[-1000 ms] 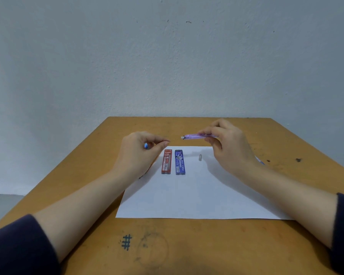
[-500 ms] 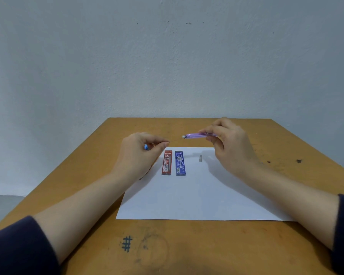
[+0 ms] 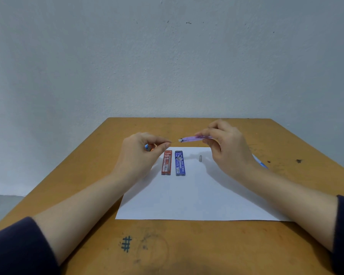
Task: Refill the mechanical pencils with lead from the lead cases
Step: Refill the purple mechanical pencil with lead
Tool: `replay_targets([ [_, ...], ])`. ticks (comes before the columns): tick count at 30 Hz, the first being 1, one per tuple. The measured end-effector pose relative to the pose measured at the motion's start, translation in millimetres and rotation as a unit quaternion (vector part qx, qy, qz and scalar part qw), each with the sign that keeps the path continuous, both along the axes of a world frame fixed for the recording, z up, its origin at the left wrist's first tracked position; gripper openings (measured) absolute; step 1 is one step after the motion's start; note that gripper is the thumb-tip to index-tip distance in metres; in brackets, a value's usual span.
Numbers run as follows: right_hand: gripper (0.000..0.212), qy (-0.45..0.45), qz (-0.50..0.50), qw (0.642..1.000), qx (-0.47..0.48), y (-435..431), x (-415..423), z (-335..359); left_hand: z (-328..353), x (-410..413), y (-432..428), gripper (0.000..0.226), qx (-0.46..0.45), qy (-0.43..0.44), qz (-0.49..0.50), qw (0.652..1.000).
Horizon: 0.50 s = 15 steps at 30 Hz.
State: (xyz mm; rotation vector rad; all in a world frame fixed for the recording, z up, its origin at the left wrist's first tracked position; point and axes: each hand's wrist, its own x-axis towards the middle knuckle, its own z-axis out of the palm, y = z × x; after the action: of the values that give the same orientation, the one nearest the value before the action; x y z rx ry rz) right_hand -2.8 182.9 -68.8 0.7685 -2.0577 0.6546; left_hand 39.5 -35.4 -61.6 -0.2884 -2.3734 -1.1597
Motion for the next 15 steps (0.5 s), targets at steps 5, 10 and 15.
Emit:
replay_targets([
  [5, 0.023, 0.0, 0.001, 1.0, 0.0, -0.4, -0.6, -0.4, -0.1, -0.8, -0.5, 0.012, -0.006, 0.009, -0.001, 1.0],
  [10, 0.026, 0.004, -0.007, 1.0, 0.006, -0.5, -0.1, 0.6, 0.7, 0.3, 0.0, 0.023, -0.002, 0.017, -0.014, 1.0],
  [15, 0.025, 0.006, -0.011, 1.0, 0.015, -1.7, 2.3, 1.5, 0.6, -0.6, -0.6, 0.012, -0.01, 0.023, -0.002, 1.0],
])
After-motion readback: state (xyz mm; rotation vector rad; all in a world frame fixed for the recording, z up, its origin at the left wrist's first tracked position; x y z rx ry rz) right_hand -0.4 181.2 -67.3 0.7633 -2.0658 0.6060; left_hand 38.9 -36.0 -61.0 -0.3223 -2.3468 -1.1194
